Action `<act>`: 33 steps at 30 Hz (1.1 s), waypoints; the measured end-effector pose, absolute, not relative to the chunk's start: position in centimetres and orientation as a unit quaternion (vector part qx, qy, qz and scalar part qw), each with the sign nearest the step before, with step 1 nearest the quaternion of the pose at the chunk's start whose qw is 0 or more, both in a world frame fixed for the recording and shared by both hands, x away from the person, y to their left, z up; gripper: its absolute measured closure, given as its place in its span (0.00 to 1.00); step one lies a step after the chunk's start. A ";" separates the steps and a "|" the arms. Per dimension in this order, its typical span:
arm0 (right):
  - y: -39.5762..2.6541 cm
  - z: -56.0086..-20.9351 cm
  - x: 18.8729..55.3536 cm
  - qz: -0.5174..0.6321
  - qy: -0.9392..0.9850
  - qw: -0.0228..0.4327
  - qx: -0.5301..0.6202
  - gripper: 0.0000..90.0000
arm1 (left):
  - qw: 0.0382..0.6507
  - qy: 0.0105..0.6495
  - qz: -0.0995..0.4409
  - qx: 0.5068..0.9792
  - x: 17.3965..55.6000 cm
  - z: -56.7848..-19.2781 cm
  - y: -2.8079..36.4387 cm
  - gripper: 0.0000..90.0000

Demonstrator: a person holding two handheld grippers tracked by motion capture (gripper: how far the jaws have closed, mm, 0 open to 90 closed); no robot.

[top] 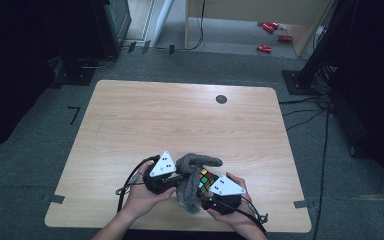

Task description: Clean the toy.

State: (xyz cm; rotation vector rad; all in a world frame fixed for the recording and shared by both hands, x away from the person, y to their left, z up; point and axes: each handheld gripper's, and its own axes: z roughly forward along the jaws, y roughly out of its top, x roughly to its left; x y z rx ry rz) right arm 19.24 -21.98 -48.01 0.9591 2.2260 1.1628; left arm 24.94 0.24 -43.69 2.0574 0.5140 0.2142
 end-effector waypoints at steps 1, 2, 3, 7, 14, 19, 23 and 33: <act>-22.0 -48.0 19.3 0.425 0.806 0.225 0.345 0.38 | 0.488 0.204 0.087 0.844 24.7 -43.6 0.1 0.88; -21.9 -47.9 19.3 0.427 0.804 0.224 0.346 0.38 | 0.490 0.195 0.086 0.845 24.4 -43.4 -0.1 0.88; -21.9 -47.9 19.3 0.427 0.804 0.224 0.346 0.38 | 0.490 0.195 0.086 0.845 24.4 -43.4 -0.1 0.88; -21.6 -48.2 19.6 0.419 0.808 0.227 0.347 0.38 | 0.477 0.202 0.086 0.851 24.3 -43.5 -0.5 0.88; -21.7 -48.1 19.6 0.426 0.805 0.225 0.345 0.38 | 0.479 0.231 0.086 0.843 25.1 -43.7 0.5 0.89; -21.8 -48.3 19.6 0.425 0.807 0.222 0.344 0.38 | 0.473 0.221 0.086 0.849 24.8 -43.8 -0.3 0.88; -22.2 -48.4 19.6 0.428 0.806 0.221 0.344 0.39 | 0.466 0.252 0.089 0.844 25.9 -44.4 0.8 0.88; -21.8 -48.6 20.0 0.425 0.806 0.214 0.351 0.38 | 0.474 0.207 0.094 0.851 24.3 -43.9 -0.7 0.88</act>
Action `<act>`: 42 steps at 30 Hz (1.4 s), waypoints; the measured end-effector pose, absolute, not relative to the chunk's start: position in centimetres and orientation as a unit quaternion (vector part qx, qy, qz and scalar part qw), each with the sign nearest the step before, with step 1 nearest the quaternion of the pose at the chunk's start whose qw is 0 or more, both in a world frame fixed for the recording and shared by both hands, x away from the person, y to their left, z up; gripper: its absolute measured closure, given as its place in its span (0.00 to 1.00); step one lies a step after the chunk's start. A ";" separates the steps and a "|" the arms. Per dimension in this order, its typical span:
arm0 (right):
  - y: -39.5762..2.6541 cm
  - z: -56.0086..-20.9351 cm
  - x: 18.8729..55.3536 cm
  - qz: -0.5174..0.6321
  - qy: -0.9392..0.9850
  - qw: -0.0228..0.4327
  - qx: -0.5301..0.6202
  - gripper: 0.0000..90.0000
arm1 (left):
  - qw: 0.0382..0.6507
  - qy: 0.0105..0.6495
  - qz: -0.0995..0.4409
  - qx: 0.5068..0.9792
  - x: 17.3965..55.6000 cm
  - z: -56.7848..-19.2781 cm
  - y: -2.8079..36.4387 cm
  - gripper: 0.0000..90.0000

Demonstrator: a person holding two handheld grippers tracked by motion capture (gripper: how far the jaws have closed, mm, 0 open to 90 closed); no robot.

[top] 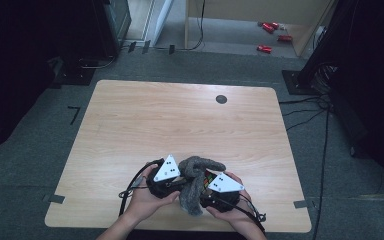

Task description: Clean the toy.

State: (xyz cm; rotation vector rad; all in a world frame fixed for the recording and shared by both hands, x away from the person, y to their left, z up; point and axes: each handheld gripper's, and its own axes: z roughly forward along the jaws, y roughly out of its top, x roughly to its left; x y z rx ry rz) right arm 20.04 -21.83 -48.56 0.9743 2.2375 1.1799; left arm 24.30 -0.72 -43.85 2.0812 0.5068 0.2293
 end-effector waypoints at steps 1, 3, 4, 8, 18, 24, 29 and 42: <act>-21.9 -48.5 20.0 0.426 0.805 0.216 0.351 0.38 | 0.470 0.220 0.095 0.850 24.7 -44.0 -0.4 0.88; -22.0 -48.4 20.0 0.427 0.804 0.216 0.353 0.38 | 0.469 0.237 0.095 0.846 25.2 -44.2 0.2 0.88; -22.0 -48.4 20.0 0.427 0.804 0.216 0.353 0.38 | 0.469 0.237 0.095 0.846 25.2 -44.2 0.2 0.88; -21.9 -48.5 20.1 0.431 0.802 0.211 0.354 0.38 | 0.474 0.205 0.103 0.850 24.1 -43.8 -1.0 0.87; -21.8 -48.7 20.1 0.422 0.807 0.212 0.354 0.38 | 0.467 0.239 0.102 0.845 24.9 -44.5 -0.3 0.87; -21.7 -48.6 20.1 0.425 0.805 0.213 0.355 0.38 | 0.476 0.207 0.095 0.849 23.9 -43.9 -1.4 0.87; -21.9 -48.6 20.1 0.424 0.805 0.216 0.354 0.38 | 0.474 0.252 0.081 0.840 25.4 -44.7 0.2 0.87; -22.0 -48.5 19.9 0.429 0.801 0.217 0.357 0.38 | 0.477 0.255 0.077 0.838 25.4 -44.6 0.2 0.87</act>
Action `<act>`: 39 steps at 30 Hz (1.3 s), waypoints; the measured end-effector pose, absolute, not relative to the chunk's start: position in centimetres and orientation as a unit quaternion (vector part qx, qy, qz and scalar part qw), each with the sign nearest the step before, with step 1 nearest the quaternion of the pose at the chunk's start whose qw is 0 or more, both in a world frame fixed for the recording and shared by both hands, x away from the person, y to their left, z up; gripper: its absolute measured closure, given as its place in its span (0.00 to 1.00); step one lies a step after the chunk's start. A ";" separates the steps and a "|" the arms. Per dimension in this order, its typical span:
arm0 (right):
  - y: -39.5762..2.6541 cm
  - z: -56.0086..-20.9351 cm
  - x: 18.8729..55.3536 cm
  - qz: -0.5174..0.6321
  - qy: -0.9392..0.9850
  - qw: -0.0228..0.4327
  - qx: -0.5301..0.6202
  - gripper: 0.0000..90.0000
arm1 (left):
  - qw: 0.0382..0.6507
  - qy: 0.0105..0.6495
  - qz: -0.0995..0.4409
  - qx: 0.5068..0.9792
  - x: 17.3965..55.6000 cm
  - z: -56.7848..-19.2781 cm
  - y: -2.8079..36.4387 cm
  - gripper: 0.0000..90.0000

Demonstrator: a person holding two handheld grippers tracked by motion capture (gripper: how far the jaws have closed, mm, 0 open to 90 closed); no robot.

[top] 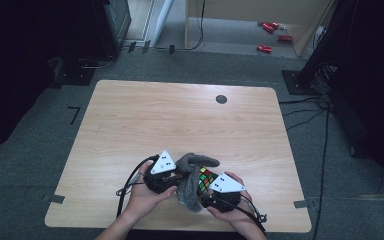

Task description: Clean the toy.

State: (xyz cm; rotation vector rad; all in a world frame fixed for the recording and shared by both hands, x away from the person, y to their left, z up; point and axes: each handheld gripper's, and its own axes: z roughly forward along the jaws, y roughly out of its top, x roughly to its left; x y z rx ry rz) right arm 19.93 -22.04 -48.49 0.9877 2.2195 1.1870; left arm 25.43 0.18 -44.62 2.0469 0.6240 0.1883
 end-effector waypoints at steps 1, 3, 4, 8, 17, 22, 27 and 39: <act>-22.0 -48.4 20.0 0.432 0.800 0.215 0.356 0.38 | 0.482 0.245 0.077 0.837 25.1 -44.4 0.0 0.87; -21.9 -48.4 20.0 0.433 0.800 0.213 0.356 0.38 | 0.485 0.219 0.083 0.842 24.4 -44.0 -0.7 0.87; -21.8 -48.5 20.0 0.432 0.801 0.215 0.354 0.38 | 0.480 0.213 0.092 0.846 24.2 -43.9 -1.0 0.87; -21.9 -48.5 19.9 0.426 0.803 0.217 0.356 0.38 | 0.472 0.237 0.090 0.844 25.0 -44.4 -0.4 0.87; -23.1 -47.3 19.7 0.474 0.776 0.227 0.349 0.38 | 0.523 0.296 0.008 0.799 28.3 -45.4 3.6 0.87; -23.0 -47.1 19.3 0.490 0.774 0.229 0.329 0.39 | 0.544 0.262 -0.043 0.796 28.6 -46.1 3.3 0.87; -23.1 -46.7 18.8 0.510 0.767 0.234 0.310 0.38 | 0.549 0.235 -0.071 0.799 28.9 -46.6 3.5 0.86; -23.2 -46.8 19.1 0.513 0.768 0.224 0.311 0.38 | 0.549 0.233 -0.063 0.800 28.6 -46.3 3.6 0.86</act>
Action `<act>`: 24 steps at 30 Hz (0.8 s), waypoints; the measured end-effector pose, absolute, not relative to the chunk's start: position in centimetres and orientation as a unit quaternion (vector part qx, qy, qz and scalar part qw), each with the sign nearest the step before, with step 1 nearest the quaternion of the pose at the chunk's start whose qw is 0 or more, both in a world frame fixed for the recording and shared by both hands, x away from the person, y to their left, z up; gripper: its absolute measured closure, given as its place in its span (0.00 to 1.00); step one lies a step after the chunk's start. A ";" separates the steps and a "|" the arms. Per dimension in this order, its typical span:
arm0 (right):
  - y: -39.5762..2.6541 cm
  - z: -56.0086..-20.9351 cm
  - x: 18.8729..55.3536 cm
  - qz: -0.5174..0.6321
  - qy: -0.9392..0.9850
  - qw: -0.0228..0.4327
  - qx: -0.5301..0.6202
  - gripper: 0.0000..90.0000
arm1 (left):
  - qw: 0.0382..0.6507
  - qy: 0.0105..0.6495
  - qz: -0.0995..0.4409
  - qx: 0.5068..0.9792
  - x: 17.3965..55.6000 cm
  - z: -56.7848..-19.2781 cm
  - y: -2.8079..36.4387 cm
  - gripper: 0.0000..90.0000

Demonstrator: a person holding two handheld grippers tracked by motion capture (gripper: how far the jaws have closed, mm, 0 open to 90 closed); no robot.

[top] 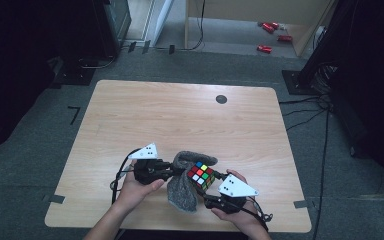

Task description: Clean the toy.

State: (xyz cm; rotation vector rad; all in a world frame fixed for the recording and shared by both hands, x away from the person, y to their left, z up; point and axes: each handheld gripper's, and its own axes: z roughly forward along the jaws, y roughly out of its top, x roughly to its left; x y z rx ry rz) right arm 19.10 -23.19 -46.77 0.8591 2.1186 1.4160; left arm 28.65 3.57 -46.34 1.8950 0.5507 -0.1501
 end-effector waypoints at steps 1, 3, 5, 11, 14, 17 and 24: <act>-23.2 -46.8 19.1 0.513 0.768 0.224 0.311 0.38 | 0.549 0.233 -0.063 0.800 28.6 -46.3 3.6 0.87; -23.1 -46.7 19.0 0.512 0.768 0.226 0.311 0.38 | 0.532 0.229 -0.055 0.813 28.4 -46.8 3.0 0.87; -23.1 -46.6 19.0 0.512 0.768 0.228 0.310 0.38 | 0.520 0.226 -0.049 0.822 28.3 -47.0 2.7 0.86; -23.7 -45.8 18.9 0.520 0.750 0.250 0.323 0.38 | 0.491 0.209 -0.027 0.845 27.8 -47.8 1.9 0.85; -23.9 -45.3 18.9 0.533 0.728 0.258 0.345 0.38 | 0.477 0.188 0.015 0.858 26.7 -48.3 0.7 0.83; -23.7 -44.9 18.7 0.544 0.713 0.264 0.356 0.38 | 0.469 0.165 0.033 0.867 25.9 -48.8 -0.4 0.82; -22.5 -45.2 18.7 0.552 0.702 0.247 0.377 0.38 | 0.517 0.178 -0.023 0.837 25.3 -48.9 -1.5 0.82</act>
